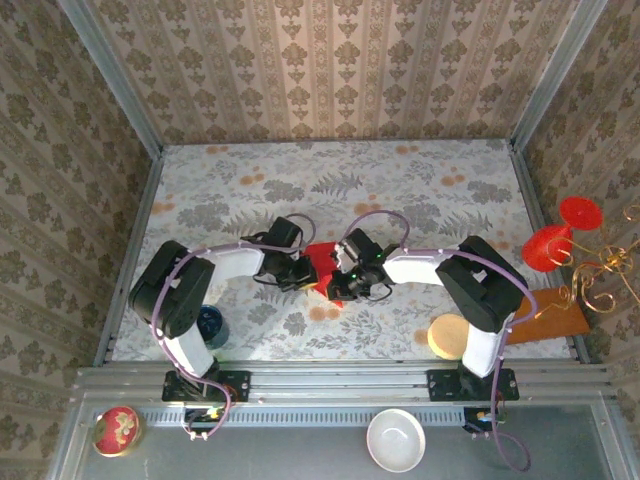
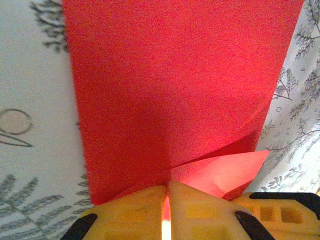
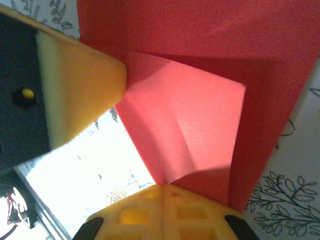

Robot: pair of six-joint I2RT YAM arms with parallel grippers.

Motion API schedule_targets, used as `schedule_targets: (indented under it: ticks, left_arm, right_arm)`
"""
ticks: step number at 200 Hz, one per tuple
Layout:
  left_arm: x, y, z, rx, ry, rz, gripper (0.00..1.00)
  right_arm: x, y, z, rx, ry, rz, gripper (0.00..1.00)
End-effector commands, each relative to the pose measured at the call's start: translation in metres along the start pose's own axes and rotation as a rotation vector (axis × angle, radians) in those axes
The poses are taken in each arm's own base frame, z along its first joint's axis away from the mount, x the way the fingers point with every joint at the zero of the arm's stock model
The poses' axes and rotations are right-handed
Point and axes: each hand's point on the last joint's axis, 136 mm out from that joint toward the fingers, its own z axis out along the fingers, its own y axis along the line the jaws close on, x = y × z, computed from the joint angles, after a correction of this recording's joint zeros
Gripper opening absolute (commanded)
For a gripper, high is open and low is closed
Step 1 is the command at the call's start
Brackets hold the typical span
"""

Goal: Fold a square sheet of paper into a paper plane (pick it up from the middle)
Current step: Third fold the triangle at the center of the table.

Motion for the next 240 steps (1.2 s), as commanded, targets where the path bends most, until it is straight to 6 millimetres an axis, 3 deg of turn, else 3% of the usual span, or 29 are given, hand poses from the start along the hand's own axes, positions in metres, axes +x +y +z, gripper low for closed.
schedule_targets:
  ticks: [1,31,63,79,114,181,240]
  left_arm:
    - [-0.009,0.040,-0.003,-0.087,-0.022,-0.012,0.13]
    - [-0.029,0.039,-0.025,-0.057,-0.094,0.002,0.12]
    - [-0.031,-0.003,-0.048,0.013,-0.196,0.098,0.12]
    - [-0.022,-0.018,-0.046,0.029,-0.202,0.124,0.12]
    - [-0.008,-0.032,-0.024,0.066,-0.170,0.112,0.10]
    - [0.001,-0.014,0.007,0.024,-0.090,0.066,0.10]
    - [0.006,0.023,0.016,-0.055,-0.077,0.027,0.08]
  right_arm:
    - [0.060,-0.069,0.009,0.224,0.164,0.143,0.05]
    - [0.055,-0.064,0.010,0.202,0.150,0.145,0.05]
    - [0.043,-0.052,0.012,0.168,0.132,0.138,0.05]
    - [0.033,-0.044,0.013,0.140,0.115,0.133,0.05]
    - [0.017,-0.029,0.014,0.091,0.090,0.121,0.05]
    - [0.015,-0.025,0.013,0.071,0.085,0.119,0.05]
    - [0.019,-0.028,0.009,0.066,0.089,0.102,0.05]
